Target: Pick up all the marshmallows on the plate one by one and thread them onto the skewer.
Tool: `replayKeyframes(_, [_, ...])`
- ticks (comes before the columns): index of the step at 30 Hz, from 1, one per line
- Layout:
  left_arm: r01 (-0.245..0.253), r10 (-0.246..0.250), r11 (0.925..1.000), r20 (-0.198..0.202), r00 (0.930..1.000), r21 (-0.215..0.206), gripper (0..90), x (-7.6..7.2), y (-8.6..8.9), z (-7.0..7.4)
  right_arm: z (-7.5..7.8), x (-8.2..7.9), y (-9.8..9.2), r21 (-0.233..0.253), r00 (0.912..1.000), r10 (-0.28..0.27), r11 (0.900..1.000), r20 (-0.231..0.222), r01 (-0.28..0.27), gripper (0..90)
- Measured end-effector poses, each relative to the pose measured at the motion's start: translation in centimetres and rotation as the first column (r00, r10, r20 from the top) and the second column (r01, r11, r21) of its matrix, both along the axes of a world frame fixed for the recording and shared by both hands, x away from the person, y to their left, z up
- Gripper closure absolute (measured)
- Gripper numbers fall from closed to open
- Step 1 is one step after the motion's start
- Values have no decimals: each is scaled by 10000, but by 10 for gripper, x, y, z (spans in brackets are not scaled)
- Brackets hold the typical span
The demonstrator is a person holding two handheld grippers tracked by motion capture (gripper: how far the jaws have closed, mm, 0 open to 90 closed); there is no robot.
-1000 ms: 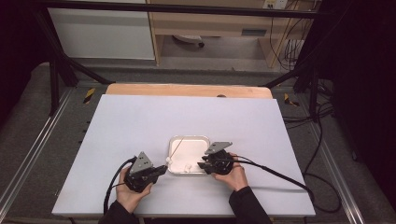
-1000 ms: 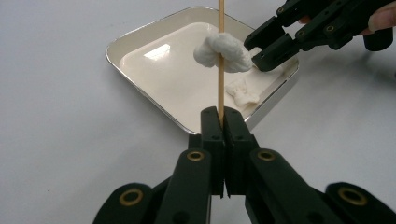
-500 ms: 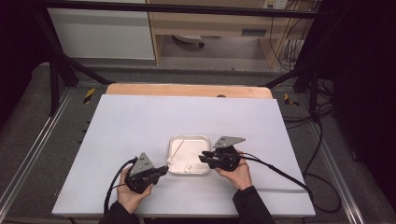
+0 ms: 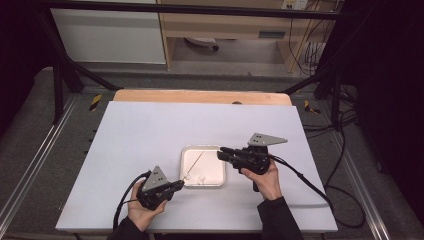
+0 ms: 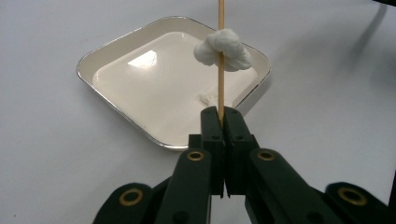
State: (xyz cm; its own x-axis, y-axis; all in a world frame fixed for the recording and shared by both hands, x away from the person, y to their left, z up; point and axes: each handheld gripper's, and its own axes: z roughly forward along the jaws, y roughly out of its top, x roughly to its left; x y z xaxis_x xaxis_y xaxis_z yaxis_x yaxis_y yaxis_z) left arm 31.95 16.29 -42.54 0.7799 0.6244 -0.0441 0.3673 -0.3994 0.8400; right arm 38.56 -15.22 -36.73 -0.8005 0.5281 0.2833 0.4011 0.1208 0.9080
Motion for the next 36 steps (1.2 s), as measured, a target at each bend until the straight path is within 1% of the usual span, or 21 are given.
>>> replayKeyframes(3, [95, -95, 10000, 49, 9999, -2, 888, -1, -1, 0, 6, 0, -1, 225, 9999, 82, 9997, 109, -85, 752])
replayKeyframes(7, [257, -257, 9997, 164, 9995, 9, 888, -2, -3, 1, 11, 0, 0, 603, 9997, 222, 9979, 103, -227, 753])
replayKeyframes(10, [314, -313, 9995, 223, 9993, -25, 888, -4, -4, 1, 13, 1, 5, 766, 9994, 348, 9964, 49, -351, 754])
replayKeyframes(12, [397, -397, 9992, 273, 9988, 8, 888, -4, -4, 1, 14, 2, 8, 770, 9990, 446, 9960, 46, -448, 754])
replayKeyframes(14, [413, -412, 9991, 285, 9987, -28, 888, -4, -5, 2, 14, 3, 10, 906, 9987, 510, 9946, 14, -509, 754])
replayKeyframes(19, [463, -463, 9989, 306, 9985, 11, 888, -5, -6, 2, 14, 6, 12, 1144, 9984, 554, 9920, -123, -536, 755])
replayKeyframes(26, [448, -448, 9990, 320, 9985, 5, 888, -5, -6, 2, 8, 8, 18, 1238, 9969, 717, 9900, -310, -674, 756])
replayKeyframes(31, [424, -421, 9991, 357, 9985, -55, 889, -5, -5, 2, 5, 8, 21, 1200, 9960, 802, 9899, -406, -748, 758])
replayKeyframes(36, [422, -421, 9991, 366, 9984, -31, 889, -5, -5, 2, 4, 8, 22, 1309, 9949, 882, 9881, -495, -811, 760])
